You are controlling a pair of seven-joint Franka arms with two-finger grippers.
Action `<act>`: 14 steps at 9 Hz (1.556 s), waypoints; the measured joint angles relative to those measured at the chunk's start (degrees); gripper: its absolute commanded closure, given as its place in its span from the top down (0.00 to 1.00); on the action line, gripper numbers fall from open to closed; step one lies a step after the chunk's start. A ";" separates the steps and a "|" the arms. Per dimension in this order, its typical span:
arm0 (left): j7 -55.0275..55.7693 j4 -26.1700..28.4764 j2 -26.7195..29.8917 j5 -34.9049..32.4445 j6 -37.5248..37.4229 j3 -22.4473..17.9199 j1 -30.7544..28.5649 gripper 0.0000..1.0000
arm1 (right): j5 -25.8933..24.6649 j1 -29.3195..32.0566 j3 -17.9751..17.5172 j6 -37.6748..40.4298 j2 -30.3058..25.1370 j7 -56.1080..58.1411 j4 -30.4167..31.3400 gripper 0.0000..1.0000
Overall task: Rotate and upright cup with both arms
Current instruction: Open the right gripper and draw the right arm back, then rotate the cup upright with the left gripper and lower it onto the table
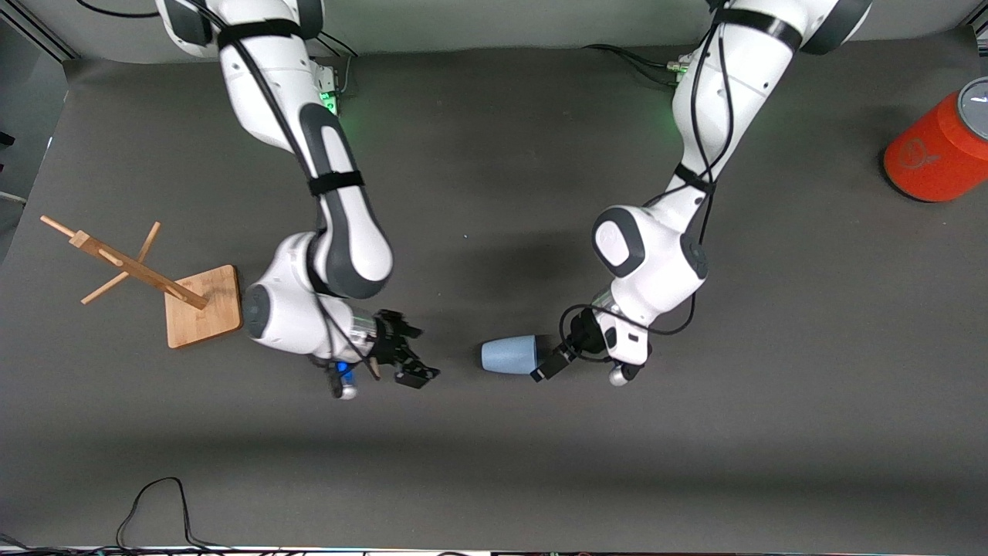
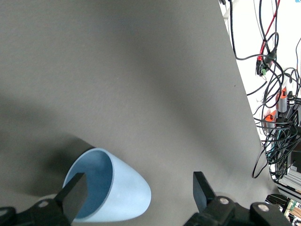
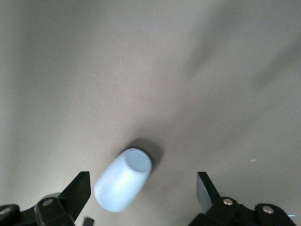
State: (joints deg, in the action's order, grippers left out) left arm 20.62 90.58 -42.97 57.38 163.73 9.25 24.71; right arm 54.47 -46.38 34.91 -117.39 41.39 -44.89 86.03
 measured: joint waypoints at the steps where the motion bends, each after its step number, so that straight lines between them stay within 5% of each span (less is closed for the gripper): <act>1: -0.11 -1.17 -1.72 -0.91 1.98 0.07 0.25 1.00 | -3.45 0.09 2.18 3.12 -1.98 5.09 0.67 1.00; 3: -0.22 -3.84 -5.49 -1.42 6.23 0.20 2.24 0.90 | -8.88 0.17 6.84 8.16 -5.18 15.07 1.74 1.00; 4: -0.22 -4.81 -6.58 -1.43 7.15 0.25 3.28 0.62 | -12.26 0.20 8.38 9.37 -6.72 18.82 1.86 1.00; 5: -0.22 -5.36 -6.86 -1.43 7.64 0.26 4.04 0.24 | -16.25 0.22 9.21 9.80 -8.46 21.62 1.84 1.00; 6: -0.22 -5.76 -6.85 -1.43 8.05 0.29 4.58 0.02 | -20.49 0.20 9.71 10.11 -10.47 24.07 1.80 1.00; 8: -0.26 -5.89 -6.85 -1.95 8.17 0.28 5.15 0.00 | -28.28 0.21 11.36 10.58 -14.48 29.61 1.82 1.00; 11: -0.21 -7.02 -6.59 -3.89 8.15 0.34 5.22 0.00 | -31.30 0.74 16.34 14.78 -17.89 39.25 1.21 1.00; 13: -0.21 -7.33 -6.08 -4.29 6.12 0.28 5.24 0.00 | -33.88 5.40 15.93 22.25 -20.41 43.96 -1.67 1.00; 14: -0.21 -6.84 -5.03 -4.38 4.92 0.16 5.24 0.00 | -35.46 9.57 12.96 24.79 -22.42 45.53 -3.05 1.00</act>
State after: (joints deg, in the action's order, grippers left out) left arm 20.41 83.74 -48.00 53.00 168.65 9.41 29.95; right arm 19.01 -36.82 47.87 -92.60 18.97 0.65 82.98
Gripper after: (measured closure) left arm 0.925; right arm 0.000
